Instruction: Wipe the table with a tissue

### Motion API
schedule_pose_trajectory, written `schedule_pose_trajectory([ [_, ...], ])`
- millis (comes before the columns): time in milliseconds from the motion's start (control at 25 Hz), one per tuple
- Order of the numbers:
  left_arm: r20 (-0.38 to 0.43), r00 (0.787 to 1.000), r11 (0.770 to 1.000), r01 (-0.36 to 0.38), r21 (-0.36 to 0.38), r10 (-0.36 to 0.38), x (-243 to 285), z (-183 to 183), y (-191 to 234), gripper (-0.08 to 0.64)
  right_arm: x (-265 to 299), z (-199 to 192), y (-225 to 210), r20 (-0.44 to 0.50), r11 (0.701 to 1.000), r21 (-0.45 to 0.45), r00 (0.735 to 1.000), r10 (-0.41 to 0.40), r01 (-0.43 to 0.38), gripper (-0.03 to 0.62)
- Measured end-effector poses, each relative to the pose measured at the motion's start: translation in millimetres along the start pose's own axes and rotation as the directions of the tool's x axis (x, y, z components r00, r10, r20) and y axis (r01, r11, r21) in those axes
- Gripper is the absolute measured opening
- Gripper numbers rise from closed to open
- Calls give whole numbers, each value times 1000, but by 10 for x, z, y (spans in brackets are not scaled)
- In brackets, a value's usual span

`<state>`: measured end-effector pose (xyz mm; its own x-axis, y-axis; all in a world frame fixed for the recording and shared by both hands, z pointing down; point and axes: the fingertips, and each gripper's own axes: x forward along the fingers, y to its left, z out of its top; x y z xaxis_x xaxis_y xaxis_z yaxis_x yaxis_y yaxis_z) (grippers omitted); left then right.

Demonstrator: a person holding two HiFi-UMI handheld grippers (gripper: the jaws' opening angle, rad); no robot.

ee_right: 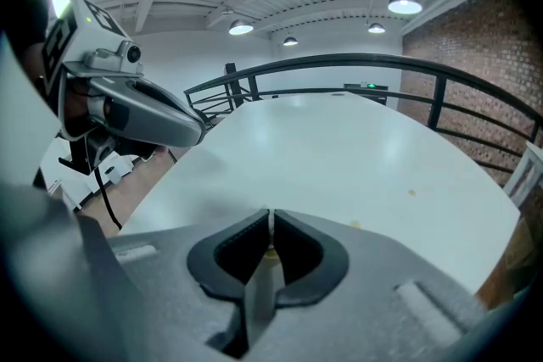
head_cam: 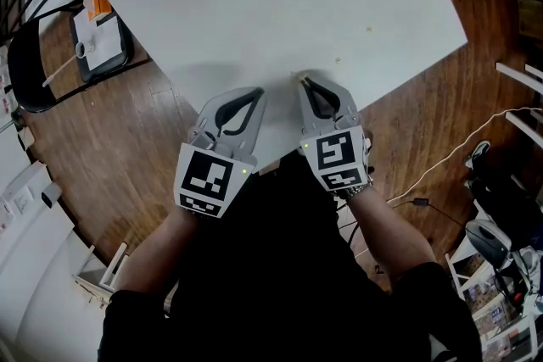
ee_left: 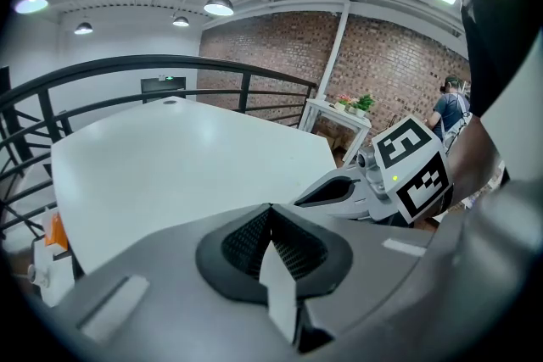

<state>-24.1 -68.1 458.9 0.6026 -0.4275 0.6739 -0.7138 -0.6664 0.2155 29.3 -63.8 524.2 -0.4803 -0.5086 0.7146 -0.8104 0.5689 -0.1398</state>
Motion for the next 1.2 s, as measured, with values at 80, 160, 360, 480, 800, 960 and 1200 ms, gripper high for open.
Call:
schedule_pose_trajectory([
  [80, 1, 1000, 1000, 2, 3, -2, 22, 25, -6, 12, 4, 7, -17, 1, 1000, 1, 1000, -1, 1, 8],
  [160, 2, 1000, 1000, 4, 4, -4, 44, 51, -22, 12, -3, 13, -47, 3, 1000, 3, 1000, -4, 4, 8],
  [360, -3, 1000, 1000, 6, 8, -6, 108, 89, -80, 12, -33, 4, -149, 7, 1000, 9, 1000, -11, 11, 8],
  [480, -5, 1000, 1000, 7, 11, -7, 160, 117, -90, 12, -37, 2, -234, 8, 1000, 12, 1000, -19, 19, 8],
  [800, -5, 1000, 1000, 14, 19, -14, 277, 206, -137, 12, -69, 1, -397, 11, 999, 20, 999, -32, 32, 8],
  [960, -7, 1000, 1000, 18, 21, -18, 337, 264, -170, 12, -95, 10, -491, 13, 999, 24, 999, -39, 38, 8],
  [1200, -10, 1000, 1000, 20, 24, -20, 394, 311, -181, 12, -101, 25, -599, 14, 998, 29, 999, -48, 47, 8],
])
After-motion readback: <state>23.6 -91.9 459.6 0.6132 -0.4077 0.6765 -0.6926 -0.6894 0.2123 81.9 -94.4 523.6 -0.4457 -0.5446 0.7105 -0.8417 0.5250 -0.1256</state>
